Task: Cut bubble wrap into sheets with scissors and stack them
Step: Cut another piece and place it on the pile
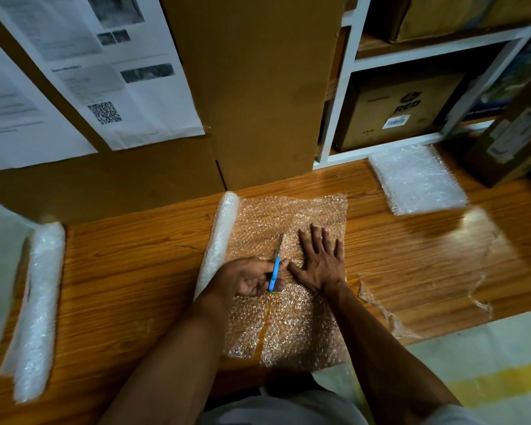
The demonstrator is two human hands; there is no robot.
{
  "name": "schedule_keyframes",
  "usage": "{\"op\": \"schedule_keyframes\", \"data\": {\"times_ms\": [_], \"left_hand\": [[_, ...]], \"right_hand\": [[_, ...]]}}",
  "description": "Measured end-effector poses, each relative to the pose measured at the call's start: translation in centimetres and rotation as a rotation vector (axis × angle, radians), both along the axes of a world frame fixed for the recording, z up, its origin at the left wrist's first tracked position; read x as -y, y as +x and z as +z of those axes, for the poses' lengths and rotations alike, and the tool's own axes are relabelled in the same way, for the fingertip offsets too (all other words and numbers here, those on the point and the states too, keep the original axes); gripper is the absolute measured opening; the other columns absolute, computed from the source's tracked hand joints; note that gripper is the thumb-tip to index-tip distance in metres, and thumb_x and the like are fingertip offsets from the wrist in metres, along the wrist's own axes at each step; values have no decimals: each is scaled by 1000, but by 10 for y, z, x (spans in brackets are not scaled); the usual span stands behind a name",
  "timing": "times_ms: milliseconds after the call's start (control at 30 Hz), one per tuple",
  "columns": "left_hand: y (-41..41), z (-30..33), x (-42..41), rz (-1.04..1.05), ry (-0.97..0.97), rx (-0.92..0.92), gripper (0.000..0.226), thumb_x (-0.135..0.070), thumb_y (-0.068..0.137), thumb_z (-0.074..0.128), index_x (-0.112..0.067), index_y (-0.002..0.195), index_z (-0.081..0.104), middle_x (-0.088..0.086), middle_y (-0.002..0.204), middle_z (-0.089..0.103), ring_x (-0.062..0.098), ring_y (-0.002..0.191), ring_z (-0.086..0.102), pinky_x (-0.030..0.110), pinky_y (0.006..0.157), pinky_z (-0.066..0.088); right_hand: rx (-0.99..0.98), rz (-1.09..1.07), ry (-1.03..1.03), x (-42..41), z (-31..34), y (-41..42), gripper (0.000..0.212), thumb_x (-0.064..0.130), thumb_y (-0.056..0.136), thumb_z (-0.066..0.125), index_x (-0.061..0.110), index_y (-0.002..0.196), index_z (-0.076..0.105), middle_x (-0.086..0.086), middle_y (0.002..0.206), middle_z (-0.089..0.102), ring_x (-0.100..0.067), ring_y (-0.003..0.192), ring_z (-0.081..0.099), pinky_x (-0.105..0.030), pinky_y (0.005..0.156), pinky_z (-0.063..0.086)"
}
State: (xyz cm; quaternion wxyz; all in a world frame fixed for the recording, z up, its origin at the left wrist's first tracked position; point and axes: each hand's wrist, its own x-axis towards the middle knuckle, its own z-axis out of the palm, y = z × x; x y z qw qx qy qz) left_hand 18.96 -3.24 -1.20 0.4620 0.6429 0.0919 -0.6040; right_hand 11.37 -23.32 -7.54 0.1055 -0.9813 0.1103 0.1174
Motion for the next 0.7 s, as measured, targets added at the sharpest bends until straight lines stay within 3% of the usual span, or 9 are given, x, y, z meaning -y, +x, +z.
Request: {"op": "schedule_keyframes", "data": {"times_ms": [167, 300, 467, 567, 700], "left_hand": [[8, -1, 6, -25, -34, 6, 79, -57, 76, 78, 0, 130, 64, 11, 111, 74, 10, 80, 69, 14, 49, 48], [12, 2, 10, -10, -36, -15, 66, -54, 83, 72, -3, 125, 65, 8, 102, 76, 6, 68, 71, 13, 48, 48], [22, 4, 15, -41, -29, -16, 65, -58, 78, 71, -4, 114, 68, 7, 92, 75, 5, 62, 67, 13, 50, 48], [23, 1, 19, 3, -22, 4, 46, -48, 93, 68, -4, 107, 68, 7, 88, 74, 6, 64, 68, 12, 47, 48], [22, -9, 20, 74, 25, 58, 29, -28, 97, 71, 0, 103, 71, 10, 84, 73, 6, 61, 66, 11, 42, 43]], "right_hand": [[49, -7, 2, -1, -3, -4, 97, 92, 88, 6, 36, 165, -15, -4, 172, -25, -32, 158, -22, -62, 126, -10], [79, -14, -11, -2, -6, -6, 90, 87, 94, 6, 36, 165, -16, -3, 172, -24, -30, 159, -21, -61, 126, -8], [133, -31, -16, -4, -8, -9, 69, 60, 106, 10, 33, 167, -9, -1, 174, -18, -26, 160, -21, -60, 128, -1], [135, -32, -15, -4, -8, -9, 65, 54, 107, 6, 33, 167, -9, -1, 174, -20, -26, 160, -21, -59, 128, -2], [130, -36, -28, -4, -9, -8, 64, 53, 108, 7, 34, 167, -10, -1, 173, -22, -26, 160, -20, -59, 128, -1]]}}
